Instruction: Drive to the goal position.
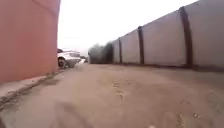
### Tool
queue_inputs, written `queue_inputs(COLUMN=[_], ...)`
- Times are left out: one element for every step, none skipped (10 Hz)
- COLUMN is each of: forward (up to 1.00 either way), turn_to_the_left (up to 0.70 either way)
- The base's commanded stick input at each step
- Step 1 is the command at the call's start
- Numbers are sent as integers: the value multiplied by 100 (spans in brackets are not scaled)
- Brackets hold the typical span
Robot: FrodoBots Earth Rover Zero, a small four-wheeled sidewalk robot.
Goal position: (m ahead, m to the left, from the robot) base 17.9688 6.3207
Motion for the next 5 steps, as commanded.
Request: queue_inputs(forward=[70,70,70,70,70], turn_to_the_left=[0,0,0,0,0])
